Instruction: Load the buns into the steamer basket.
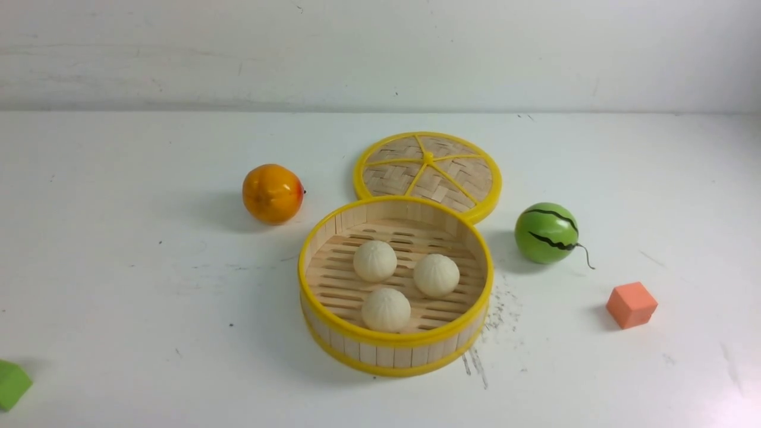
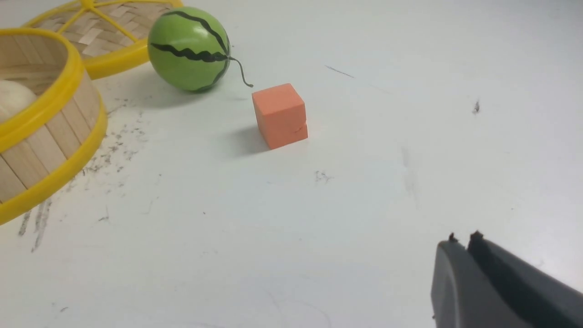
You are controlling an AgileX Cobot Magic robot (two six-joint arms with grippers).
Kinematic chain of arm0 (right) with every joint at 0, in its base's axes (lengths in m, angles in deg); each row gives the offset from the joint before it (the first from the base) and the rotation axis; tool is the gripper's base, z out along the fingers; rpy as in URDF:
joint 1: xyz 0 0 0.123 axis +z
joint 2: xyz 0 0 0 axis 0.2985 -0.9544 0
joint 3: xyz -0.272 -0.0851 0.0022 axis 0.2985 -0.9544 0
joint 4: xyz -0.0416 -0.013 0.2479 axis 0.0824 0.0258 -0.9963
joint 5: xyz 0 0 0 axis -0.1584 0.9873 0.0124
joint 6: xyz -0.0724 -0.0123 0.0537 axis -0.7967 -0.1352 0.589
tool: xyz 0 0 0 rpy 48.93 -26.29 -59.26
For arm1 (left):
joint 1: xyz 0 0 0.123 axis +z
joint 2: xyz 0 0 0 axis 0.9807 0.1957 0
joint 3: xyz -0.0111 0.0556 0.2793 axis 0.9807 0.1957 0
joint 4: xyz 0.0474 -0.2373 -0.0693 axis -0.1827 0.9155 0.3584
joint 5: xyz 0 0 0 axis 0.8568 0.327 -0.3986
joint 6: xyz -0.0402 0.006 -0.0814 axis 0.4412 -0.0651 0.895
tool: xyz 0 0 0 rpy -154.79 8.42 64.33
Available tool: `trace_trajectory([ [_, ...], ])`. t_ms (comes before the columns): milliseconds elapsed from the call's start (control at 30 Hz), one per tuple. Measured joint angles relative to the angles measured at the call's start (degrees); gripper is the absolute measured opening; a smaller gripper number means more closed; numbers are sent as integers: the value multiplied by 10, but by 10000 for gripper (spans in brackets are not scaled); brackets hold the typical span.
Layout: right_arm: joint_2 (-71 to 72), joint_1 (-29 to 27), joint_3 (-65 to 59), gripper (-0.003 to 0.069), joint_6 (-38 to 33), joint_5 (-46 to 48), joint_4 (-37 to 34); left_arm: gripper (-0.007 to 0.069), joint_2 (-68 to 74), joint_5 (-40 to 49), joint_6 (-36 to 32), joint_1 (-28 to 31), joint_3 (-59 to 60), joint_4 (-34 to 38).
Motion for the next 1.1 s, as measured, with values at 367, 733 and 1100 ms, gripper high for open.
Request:
trace_trajectory([
  [367, 0, 0, 0, 43, 0, 0, 0, -13, 0, 51, 9, 1, 13, -39],
  [733, 0, 0, 0, 62, 0, 0, 0, -13, 0, 56, 9, 1, 13, -41],
  [1100, 0, 0, 0, 80, 0, 0, 0, -13, 0, 56, 9, 1, 13, -41],
])
